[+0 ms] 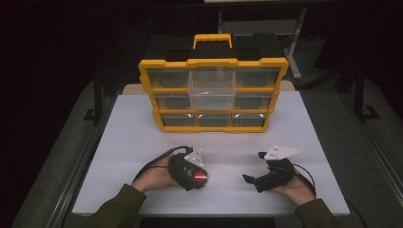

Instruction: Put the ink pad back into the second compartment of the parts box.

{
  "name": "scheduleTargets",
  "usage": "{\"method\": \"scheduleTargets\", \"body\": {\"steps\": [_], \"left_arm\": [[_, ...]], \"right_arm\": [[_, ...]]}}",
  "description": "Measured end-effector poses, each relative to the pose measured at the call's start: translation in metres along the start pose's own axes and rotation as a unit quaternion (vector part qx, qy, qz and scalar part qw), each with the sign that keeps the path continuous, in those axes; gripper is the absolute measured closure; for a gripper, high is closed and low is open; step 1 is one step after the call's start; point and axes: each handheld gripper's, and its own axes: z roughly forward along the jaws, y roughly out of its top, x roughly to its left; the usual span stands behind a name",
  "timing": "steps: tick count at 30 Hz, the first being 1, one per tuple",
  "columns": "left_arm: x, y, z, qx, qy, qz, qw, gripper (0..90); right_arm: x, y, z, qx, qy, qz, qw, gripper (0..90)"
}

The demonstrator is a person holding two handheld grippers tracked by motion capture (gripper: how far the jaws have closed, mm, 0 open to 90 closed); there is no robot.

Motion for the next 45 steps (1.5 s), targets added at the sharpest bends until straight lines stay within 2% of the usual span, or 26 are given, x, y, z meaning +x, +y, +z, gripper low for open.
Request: {"method": "scheduleTargets", "body": {"steps": [5,22,29,45], "left_arm": [[0.002,-0.001,-0.002,-0.002,-0.006,-0.006,1.0,29.4],[0.008,-0.007,-0.021,-0.022,0.004,-0.034,0.9991,29.4],[0.011,-0.01,-0.026,-0.022,0.006,-0.044,0.9988,29.4],[0.019,-0.017,-0.047,-0.024,0.026,-0.063,0.9974,29.4]], "right_arm": [[0.0,0.0,0.0,-0.001,0.0,0.001,1.0,0.0],[0.0,0.0,0.0,-0.001,-0.001,0.001,1.0,0.0],[0.0,0.0,0.0,-0.001,0.0,0.0,1.0,0.0],[0.0,0.0,0.0,0.0,0.0,-0.001,1.0,0.0]]}}
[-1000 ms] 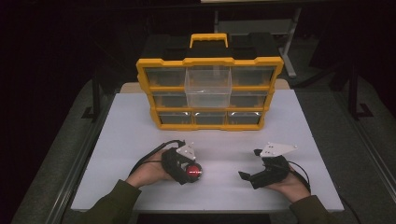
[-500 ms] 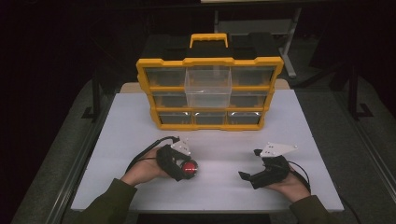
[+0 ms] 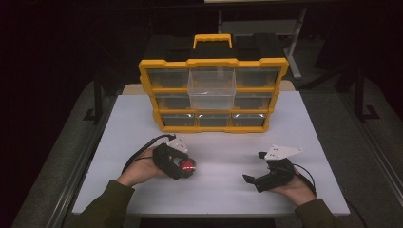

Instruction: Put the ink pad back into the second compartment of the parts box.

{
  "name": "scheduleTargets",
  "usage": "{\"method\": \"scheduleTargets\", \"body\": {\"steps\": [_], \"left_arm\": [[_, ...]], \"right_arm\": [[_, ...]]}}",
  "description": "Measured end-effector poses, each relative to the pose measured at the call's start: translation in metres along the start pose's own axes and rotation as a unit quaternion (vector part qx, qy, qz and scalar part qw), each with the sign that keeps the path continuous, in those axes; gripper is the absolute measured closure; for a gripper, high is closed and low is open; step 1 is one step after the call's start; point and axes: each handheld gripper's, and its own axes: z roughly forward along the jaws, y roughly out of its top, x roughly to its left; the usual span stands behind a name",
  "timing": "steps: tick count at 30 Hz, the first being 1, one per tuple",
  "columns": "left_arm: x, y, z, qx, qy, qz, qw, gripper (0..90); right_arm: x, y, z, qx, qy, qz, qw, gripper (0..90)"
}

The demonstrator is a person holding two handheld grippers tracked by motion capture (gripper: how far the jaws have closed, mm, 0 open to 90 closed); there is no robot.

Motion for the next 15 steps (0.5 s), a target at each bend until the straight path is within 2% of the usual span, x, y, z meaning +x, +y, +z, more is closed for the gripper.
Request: {"method": "scheduleTargets", "body": {"steps": [8,15], "left_arm": [[0.004,-0.002,-0.008,-0.002,0.008,-0.011,0.9999,29.4],[0.008,0.0,-0.022,-0.004,0.016,-0.018,0.9997,29.4]], "right_arm": [[0.0,0.0,0.0,-0.001,0.0,0.001,1.0,0.0],[0.001,0.001,0.0,0.0,0.003,-0.002,1.0,0.0]]}}
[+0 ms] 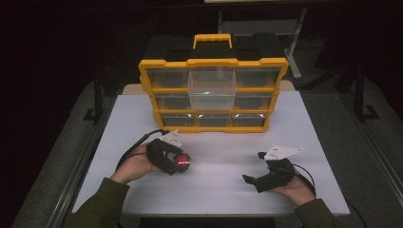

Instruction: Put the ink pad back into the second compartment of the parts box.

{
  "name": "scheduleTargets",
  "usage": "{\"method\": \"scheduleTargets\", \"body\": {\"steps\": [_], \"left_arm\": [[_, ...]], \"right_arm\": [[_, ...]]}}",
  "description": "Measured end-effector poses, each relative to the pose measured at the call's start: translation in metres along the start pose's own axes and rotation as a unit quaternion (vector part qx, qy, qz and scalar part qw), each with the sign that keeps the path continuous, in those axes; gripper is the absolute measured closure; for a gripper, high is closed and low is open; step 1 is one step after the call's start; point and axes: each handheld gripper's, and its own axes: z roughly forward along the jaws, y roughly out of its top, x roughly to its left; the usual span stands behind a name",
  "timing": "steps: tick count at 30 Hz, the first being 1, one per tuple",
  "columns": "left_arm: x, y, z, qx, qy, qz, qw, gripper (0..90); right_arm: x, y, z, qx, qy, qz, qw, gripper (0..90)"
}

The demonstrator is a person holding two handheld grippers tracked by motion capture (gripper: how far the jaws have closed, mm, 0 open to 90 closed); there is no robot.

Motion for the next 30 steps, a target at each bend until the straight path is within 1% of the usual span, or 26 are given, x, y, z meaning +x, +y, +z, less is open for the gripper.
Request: {"method": "scheduleTargets", "body": {"steps": [4,5,6,8,15,22,30], "left_arm": [[0.001,0.002,-0.005,-0.003,0.002,-0.003,1.0,29.4],[0.003,0.004,-0.01,-0.004,0.003,-0.002,1.0,29.4],[0.003,0.004,-0.01,-0.004,0.003,-0.002,1.0,29.3],[0.004,0.007,-0.016,-0.009,0.006,-0.003,0.9999,29.4],[0.008,0.012,-0.028,-0.02,0.004,-0.007,0.9998,29.4],[0.011,0.017,-0.037,-0.022,0.003,-0.01,0.9997,29.4],[0.013,0.022,-0.047,-0.023,0.004,-0.008,0.9997,29.3]], "right_arm": [[0.0,0.0,0.0,0.0,0.001,-0.001,1.0,0.0],[0.0,0.0,0.0,0.0,0.001,-0.001,1.0,0.0],[0.0,0.0,0.0,0.0,0.0,0.0,1.0,0.0],[0.0,0.0,0.0,-0.001,0.001,0.0,1.0,0.0],[0.0,0.0,0.0,-0.002,0.001,0.0,1.0,0.0],[0.0,0.0,0.0,-0.001,0.001,0.0,1.0,0.0],[0.0,0.0,0.0,-0.001,0.0,-0.001,1.0,0.0]]}}
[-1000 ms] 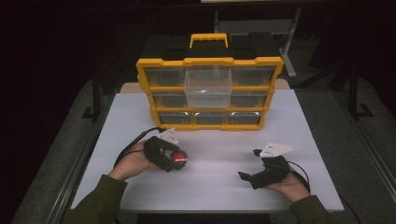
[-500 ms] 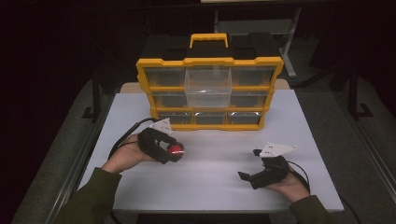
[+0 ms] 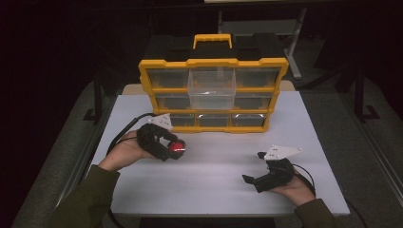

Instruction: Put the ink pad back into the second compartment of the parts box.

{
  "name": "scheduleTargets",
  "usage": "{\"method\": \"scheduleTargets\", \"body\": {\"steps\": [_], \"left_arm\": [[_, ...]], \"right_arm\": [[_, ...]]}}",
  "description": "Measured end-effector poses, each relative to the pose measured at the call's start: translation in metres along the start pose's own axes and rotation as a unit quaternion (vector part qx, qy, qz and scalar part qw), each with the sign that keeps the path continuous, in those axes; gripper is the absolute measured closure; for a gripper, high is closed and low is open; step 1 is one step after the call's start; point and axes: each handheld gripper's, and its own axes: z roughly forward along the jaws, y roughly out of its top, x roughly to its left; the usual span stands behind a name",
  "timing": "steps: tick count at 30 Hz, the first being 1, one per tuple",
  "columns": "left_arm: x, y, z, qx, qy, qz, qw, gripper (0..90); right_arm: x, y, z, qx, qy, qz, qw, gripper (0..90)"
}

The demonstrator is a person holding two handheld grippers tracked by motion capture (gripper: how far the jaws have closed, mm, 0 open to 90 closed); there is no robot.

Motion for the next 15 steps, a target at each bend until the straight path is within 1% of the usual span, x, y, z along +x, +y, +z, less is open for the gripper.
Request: {"method": "scheduleTargets", "body": {"steps": [8,9,11,12,15], "left_arm": [[0.002,0.006,-0.009,-0.002,-0.001,0.003,1.0,29.4],[0.003,0.009,-0.012,0.001,-0.001,0.004,1.0,29.4],[0.003,0.01,-0.013,0.0,-0.001,0.004,1.0,29.4],[0.004,0.013,-0.018,-0.003,-0.001,0.004,1.0,29.4],[0.006,0.015,-0.021,-0.002,-0.003,0.007,1.0,29.3]], "right_arm": [[0.0,0.0,0.0,0.0,0.0,0.001,1.0,0.0],[0.0,0.0,0.0,0.0,0.0,0.001,1.0,0.0],[0.0,0.0,0.0,0.0,0.0,0.001,1.0,0.0],[0.0,0.0,0.0,-0.001,0.0,0.001,1.0,0.0],[0.0,0.0,0.0,-0.001,0.0,0.001,1.0,0.0]]}}
